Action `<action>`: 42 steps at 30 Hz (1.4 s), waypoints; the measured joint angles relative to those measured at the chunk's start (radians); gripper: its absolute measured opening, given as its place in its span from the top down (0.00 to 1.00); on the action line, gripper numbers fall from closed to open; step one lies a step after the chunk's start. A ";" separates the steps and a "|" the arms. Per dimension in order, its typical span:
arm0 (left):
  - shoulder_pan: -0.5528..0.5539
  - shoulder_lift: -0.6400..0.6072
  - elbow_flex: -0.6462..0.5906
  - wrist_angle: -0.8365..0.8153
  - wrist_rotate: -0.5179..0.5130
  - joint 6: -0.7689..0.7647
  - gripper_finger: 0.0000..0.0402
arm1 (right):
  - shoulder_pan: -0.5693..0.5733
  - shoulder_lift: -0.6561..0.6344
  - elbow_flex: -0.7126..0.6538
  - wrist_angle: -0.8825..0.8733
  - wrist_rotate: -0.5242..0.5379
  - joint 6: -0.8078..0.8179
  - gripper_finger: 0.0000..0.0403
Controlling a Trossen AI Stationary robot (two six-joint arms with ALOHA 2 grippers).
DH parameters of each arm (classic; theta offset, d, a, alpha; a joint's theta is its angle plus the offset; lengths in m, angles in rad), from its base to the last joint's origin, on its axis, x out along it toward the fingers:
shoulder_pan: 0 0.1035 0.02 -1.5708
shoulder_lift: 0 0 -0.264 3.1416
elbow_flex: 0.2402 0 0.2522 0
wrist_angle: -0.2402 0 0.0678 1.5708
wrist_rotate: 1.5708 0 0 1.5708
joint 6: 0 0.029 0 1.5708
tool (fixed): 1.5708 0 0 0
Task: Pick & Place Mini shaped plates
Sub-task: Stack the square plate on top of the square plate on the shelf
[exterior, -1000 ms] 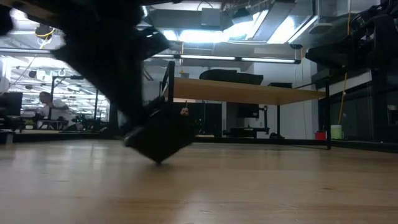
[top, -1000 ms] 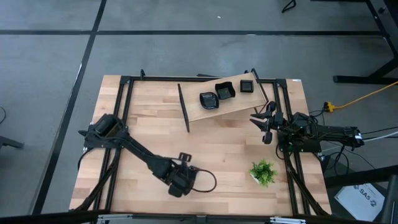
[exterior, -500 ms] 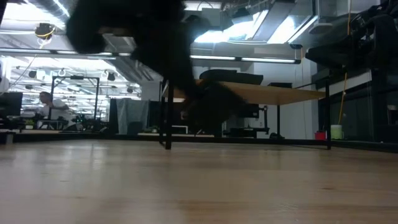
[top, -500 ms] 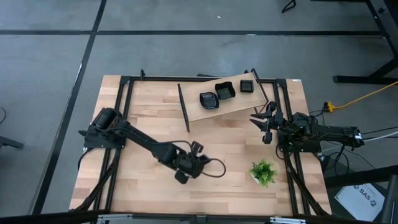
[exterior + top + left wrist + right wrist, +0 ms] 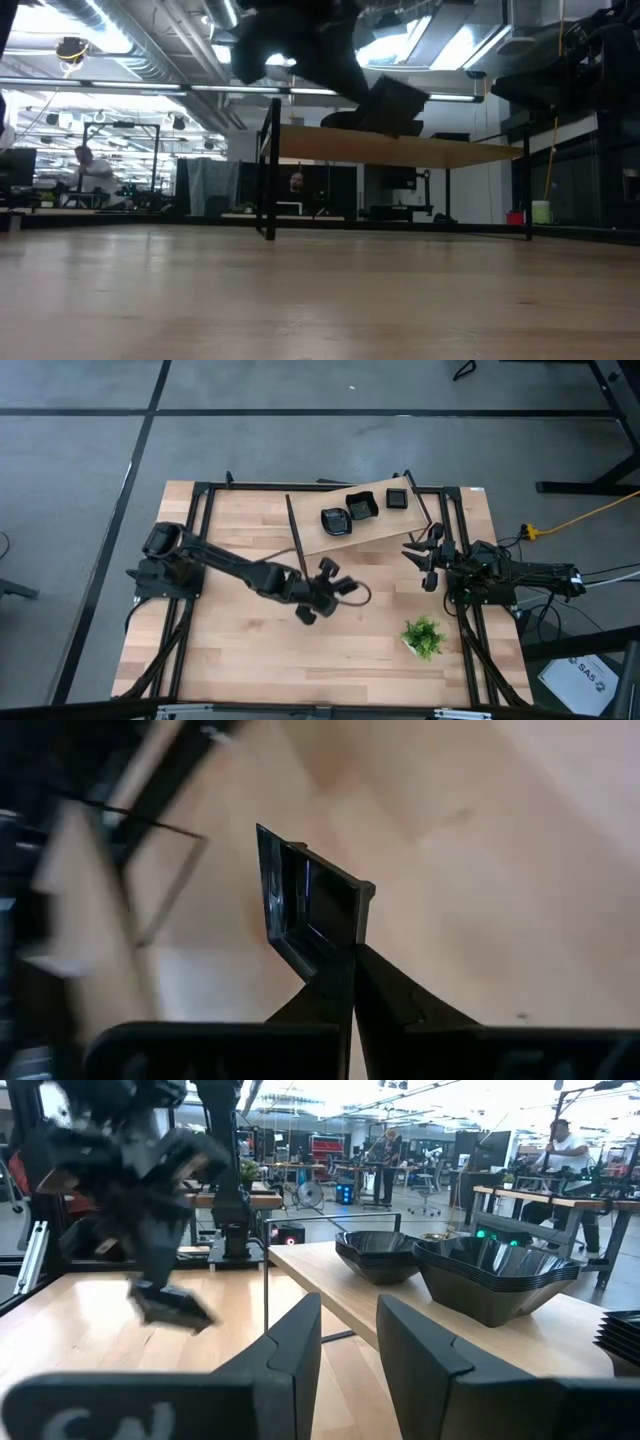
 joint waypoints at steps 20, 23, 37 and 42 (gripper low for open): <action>0.109 -0.077 0.000 0.208 0.069 0.259 1.00 | 0.000 0.000 0.000 0.000 0.000 0.000 0.75; 0.109 -0.077 0.000 0.210 0.120 0.250 1.00 | 0.000 0.000 0.000 0.000 0.000 0.000 0.75; 0.114 -0.077 0.000 0.223 0.272 0.061 1.00 | 0.000 0.000 0.000 0.090 0.000 0.048 0.75; 0.114 -0.077 0.000 0.223 0.314 0.017 1.00 | 0.000 0.002 0.014 0.160 -0.083 -0.048 0.75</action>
